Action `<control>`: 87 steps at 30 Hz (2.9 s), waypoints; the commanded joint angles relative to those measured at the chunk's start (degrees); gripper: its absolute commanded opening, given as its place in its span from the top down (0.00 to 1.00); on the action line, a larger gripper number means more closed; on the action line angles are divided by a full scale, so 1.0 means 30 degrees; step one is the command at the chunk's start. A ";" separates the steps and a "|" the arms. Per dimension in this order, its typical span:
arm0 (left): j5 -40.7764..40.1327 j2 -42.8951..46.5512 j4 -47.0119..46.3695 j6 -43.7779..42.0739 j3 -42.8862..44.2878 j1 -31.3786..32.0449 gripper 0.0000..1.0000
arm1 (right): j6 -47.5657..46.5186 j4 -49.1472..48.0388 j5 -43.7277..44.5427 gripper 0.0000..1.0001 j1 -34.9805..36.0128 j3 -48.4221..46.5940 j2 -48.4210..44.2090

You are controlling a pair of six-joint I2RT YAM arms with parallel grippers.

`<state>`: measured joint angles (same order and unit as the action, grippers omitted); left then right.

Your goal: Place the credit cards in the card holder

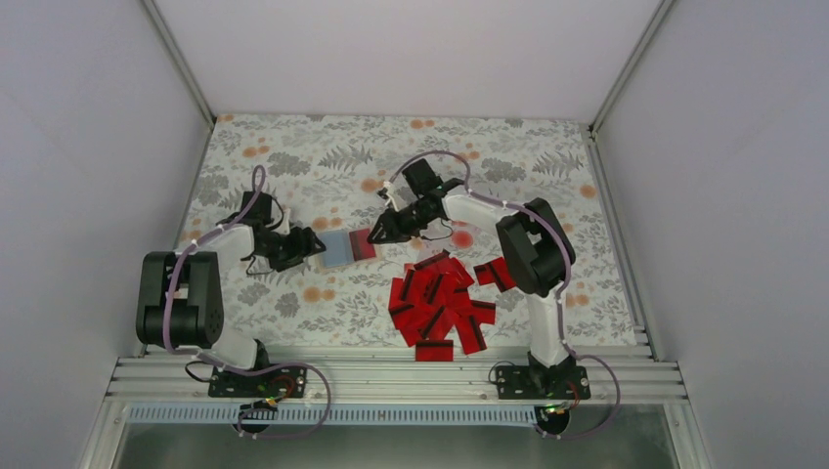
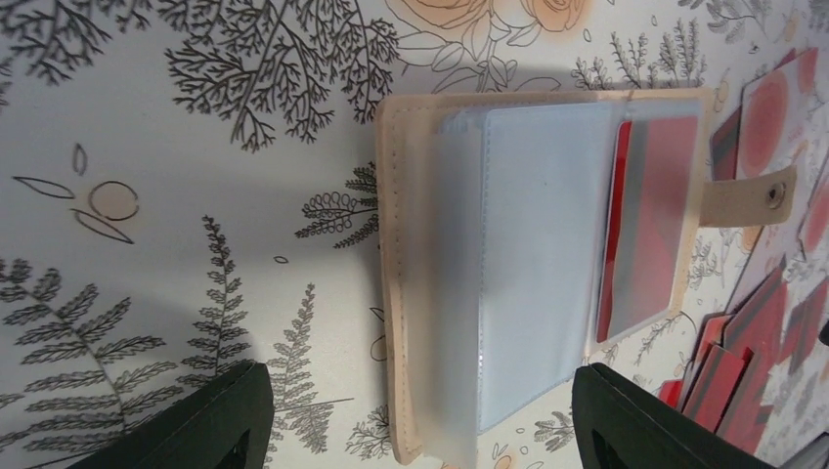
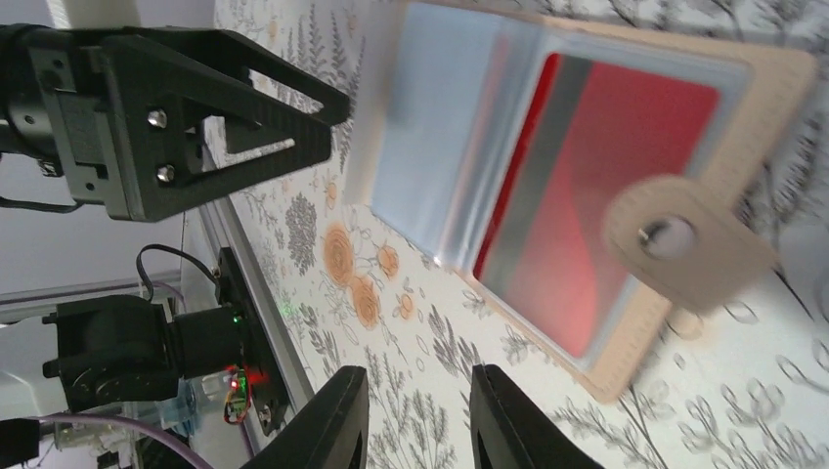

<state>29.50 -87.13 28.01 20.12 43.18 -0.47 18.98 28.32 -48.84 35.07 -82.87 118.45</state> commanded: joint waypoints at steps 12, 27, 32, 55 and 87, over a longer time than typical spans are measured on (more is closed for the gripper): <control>0.3133 -0.1373 -0.3340 -0.0005 -0.0948 -0.0371 0.29 | 0.0605 0.0005 0.2134 0.77 0.2050 -0.3520 0.3127; 0.4412 -0.1007 -0.3661 0.0387 -0.0465 -0.0345 0.35 | 0.0208 0.1234 0.3672 0.82 0.2159 -0.3721 0.4948; 0.4465 -0.0451 -0.3075 0.0266 0.0485 -0.0342 0.37 | 0.0220 0.1456 0.3878 0.83 0.2167 -0.3807 0.4999; 0.1117 -0.1711 -0.1366 -0.1345 0.1288 -0.0049 0.22 | 0.0303 0.2116 0.3699 0.84 0.2138 -0.4694 0.5029; 0.6671 -0.1961 -0.2577 -0.1257 0.2061 0.0791 0.38 | -0.0093 0.2216 0.3404 0.85 0.1788 -0.4869 0.5464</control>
<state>48.73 -94.37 17.82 18.35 46.61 0.58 19.20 33.23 -40.71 40.80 -96.84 132.18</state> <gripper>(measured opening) 0.637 0.147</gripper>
